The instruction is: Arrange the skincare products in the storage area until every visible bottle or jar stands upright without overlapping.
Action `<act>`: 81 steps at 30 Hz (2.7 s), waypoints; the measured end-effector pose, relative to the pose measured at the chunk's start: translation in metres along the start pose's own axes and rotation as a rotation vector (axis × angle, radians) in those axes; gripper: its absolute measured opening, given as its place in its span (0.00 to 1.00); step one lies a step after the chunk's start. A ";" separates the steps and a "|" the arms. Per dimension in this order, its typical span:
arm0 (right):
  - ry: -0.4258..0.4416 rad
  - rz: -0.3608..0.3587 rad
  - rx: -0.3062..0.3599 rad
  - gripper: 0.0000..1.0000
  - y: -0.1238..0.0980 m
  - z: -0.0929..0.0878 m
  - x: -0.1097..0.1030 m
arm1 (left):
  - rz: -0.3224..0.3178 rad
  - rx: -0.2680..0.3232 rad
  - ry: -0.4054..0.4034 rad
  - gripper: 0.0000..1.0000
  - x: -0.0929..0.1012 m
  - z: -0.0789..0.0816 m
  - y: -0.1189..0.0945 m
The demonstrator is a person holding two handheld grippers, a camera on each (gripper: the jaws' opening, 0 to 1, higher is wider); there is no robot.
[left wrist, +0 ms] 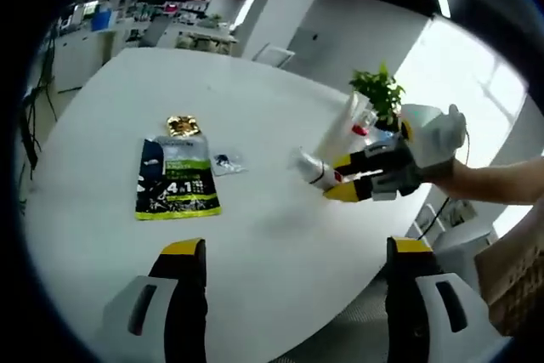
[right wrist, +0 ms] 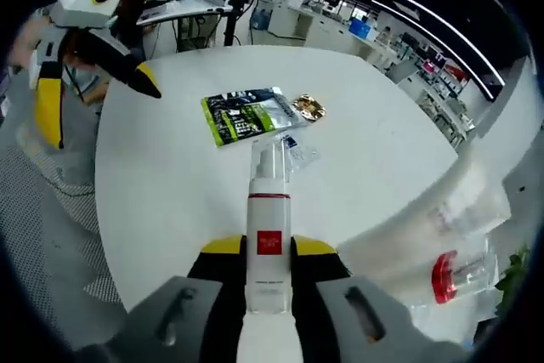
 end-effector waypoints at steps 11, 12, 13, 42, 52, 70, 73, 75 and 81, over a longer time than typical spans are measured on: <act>0.152 -0.076 0.055 0.18 -0.036 -0.009 -0.002 | -0.059 0.056 -0.080 0.80 0.026 0.008 0.017; 0.168 -0.085 0.059 0.18 -0.040 -0.011 -0.001 | -0.068 0.056 -0.082 0.80 0.029 0.009 0.020; 0.188 -0.099 0.063 0.18 -0.046 -0.013 -0.001 | -0.080 0.056 -0.085 0.79 0.033 0.010 0.025; 0.588 -0.249 0.291 0.18 -0.128 0.003 0.003 | -0.240 0.134 -0.069 0.34 0.138 0.059 0.105; 0.737 -0.166 0.395 0.19 -0.139 0.013 0.002 | -0.268 0.139 -0.030 0.18 0.143 0.069 0.094; 0.718 0.458 0.775 0.23 -0.199 0.033 0.017 | -0.648 0.039 0.262 0.17 0.204 0.097 0.058; 0.701 0.484 0.783 0.23 -0.203 0.037 0.019 | -0.678 0.042 0.285 0.17 0.211 0.101 0.055; 0.686 0.511 0.810 0.22 -0.209 0.041 0.020 | -0.701 0.049 0.290 0.17 0.216 0.104 0.053; 0.680 0.632 0.861 0.21 -0.224 0.050 0.018 | -0.782 0.048 0.310 0.17 0.232 0.109 0.045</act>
Point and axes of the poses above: the point that each gripper's makers call its tool centre point, and the gripper's own axes: y roughly forward along the fingers, x roughly to its right, z roughly out of its top, the point moved 4 cm from there along -y, roughly backward along the fingers, and after that the axes turned 11 degrees about -z, right-handed, at the moved point
